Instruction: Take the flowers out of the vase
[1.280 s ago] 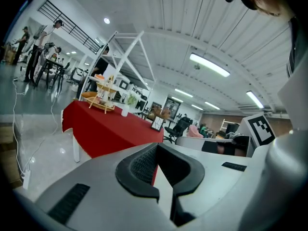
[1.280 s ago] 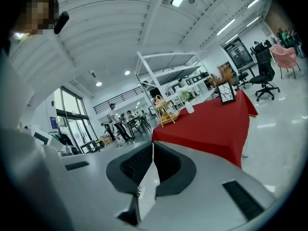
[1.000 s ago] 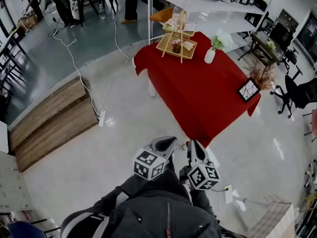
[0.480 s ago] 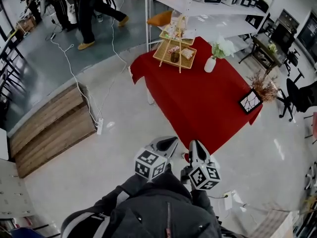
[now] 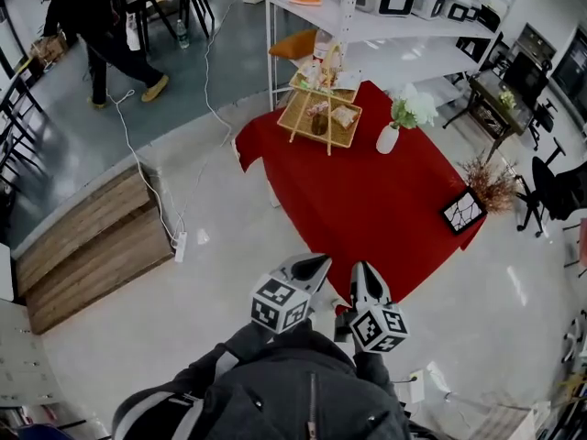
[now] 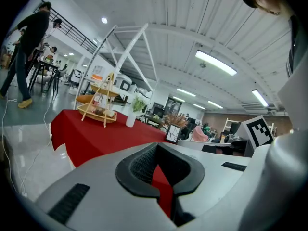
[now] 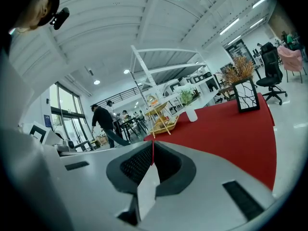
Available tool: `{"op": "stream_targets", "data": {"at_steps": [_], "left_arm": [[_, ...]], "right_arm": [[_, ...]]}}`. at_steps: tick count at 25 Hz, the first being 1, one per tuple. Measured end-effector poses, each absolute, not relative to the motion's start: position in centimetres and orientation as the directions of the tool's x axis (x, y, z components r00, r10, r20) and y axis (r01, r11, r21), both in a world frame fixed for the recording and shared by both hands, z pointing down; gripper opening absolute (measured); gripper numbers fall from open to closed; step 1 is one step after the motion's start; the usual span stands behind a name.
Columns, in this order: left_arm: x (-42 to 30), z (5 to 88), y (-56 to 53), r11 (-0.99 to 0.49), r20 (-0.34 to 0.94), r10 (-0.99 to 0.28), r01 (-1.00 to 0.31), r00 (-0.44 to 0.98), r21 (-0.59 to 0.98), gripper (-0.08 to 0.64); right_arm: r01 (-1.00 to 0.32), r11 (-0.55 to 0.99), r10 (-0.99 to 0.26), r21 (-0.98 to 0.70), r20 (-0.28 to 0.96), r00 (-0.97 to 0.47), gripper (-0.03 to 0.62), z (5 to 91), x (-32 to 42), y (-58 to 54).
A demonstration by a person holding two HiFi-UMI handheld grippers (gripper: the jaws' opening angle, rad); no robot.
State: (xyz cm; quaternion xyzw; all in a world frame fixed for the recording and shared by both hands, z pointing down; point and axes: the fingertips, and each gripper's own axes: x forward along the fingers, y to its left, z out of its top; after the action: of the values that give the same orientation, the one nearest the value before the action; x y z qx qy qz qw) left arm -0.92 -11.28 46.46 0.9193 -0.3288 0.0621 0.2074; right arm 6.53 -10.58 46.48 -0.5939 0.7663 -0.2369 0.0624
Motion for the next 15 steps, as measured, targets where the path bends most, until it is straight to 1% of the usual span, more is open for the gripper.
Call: {"op": "stream_targets", "data": {"at_steps": [9, 15], "left_arm": [[0.2, 47.2, -16.2, -0.697, 0.252, -0.589, -0.641, 0.768, 0.322, 0.009], [1.6, 47.7, -17.2, -0.701, 0.259, -0.576, -0.631, 0.775, 0.332, 0.009]], "right_arm": [[-0.873, 0.203, -0.938, -0.444, 0.167, -0.303, 0.012, 47.3, 7.6, -15.5], [-0.870, 0.206, -0.934, -0.449, 0.175, -0.311, 0.012, 47.5, 8.2, -16.5]]}}
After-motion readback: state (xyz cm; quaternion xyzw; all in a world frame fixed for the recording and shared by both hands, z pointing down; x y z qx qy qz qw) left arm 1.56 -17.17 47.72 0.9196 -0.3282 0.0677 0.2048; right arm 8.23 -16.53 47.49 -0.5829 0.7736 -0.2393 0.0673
